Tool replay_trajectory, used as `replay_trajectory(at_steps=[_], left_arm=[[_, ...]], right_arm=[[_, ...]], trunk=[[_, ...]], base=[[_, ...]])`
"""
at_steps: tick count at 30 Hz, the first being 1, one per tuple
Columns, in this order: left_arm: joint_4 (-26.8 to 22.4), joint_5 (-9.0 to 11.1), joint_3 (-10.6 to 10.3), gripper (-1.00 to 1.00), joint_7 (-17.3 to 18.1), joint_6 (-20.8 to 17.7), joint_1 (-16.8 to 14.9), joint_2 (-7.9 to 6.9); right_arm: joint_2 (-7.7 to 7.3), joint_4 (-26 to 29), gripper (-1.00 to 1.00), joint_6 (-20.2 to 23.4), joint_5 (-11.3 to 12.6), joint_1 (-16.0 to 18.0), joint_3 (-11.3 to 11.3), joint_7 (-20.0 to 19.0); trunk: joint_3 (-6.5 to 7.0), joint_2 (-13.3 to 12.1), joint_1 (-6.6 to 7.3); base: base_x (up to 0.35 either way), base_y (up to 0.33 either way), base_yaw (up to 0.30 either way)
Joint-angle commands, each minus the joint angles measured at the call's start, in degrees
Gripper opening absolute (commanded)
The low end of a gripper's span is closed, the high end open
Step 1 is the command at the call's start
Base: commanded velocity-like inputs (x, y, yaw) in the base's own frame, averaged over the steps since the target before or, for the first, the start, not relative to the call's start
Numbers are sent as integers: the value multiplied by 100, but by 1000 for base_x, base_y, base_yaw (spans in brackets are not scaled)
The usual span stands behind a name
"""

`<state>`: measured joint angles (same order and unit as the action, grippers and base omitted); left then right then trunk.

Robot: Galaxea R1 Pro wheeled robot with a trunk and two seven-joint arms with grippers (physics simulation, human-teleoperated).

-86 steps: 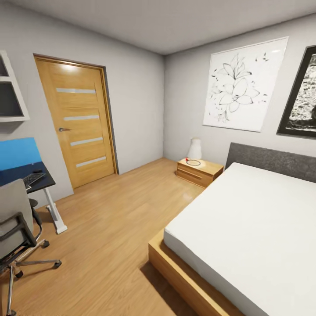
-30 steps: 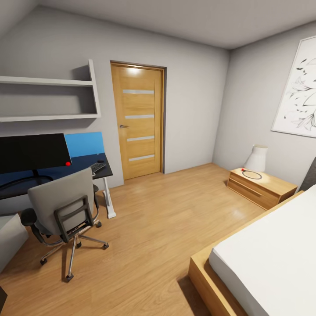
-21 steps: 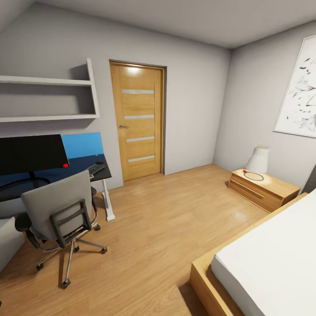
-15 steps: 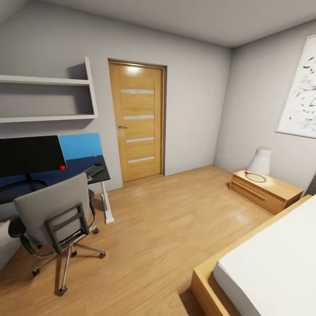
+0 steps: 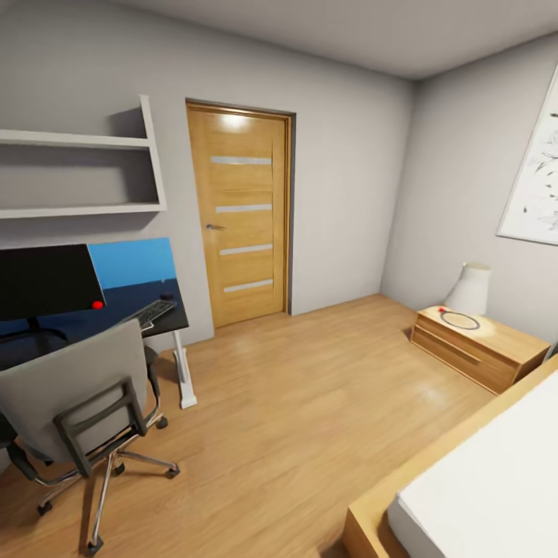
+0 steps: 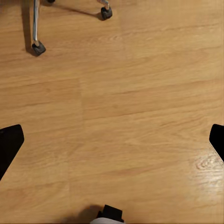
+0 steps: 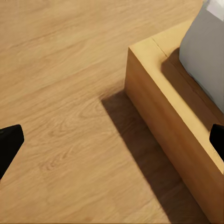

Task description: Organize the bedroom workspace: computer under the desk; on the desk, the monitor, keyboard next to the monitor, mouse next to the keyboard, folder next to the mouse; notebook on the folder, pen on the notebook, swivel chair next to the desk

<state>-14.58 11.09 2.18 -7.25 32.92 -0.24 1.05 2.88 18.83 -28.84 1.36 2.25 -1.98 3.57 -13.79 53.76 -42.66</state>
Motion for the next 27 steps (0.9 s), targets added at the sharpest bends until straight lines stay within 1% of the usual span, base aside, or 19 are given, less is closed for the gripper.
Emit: replay_trajectory(at_steps=[1, 18, 24, 25, 27], left_arm=[[-1, -8, 20, 100, -4, 13, -2, 3], [67, -7, 11, 100, -4, 16, -2, 7], [69, -8, 11, 100, -4, 20, -2, 7], [70, -10, 11, 100, -4, 21, -2, 4], [70, -8, 14, 100, -4, 21, -2, 5]], right_arm=[[0, -3, 100, -16, 13, 4, -22, 30], [-6, 5, 100, -22, 13, 4, -22, 30], [-7, 3, 100, -87, 13, 4, -26, 28], [-7, 0, 100, -205, 13, 4, -29, 24], [-9, -1, 100, -279, 13, 4, -30, 22]], trunk=[[-7, 4, -4], [-7, 4, -4], [-7, 4, -4], [-7, 4, -4], [-7, 4, -4]], base=[[319, 0, 0], [306, 0, 0], [108, 0, 0], [19, 0, 0], [8, 0, 0]])
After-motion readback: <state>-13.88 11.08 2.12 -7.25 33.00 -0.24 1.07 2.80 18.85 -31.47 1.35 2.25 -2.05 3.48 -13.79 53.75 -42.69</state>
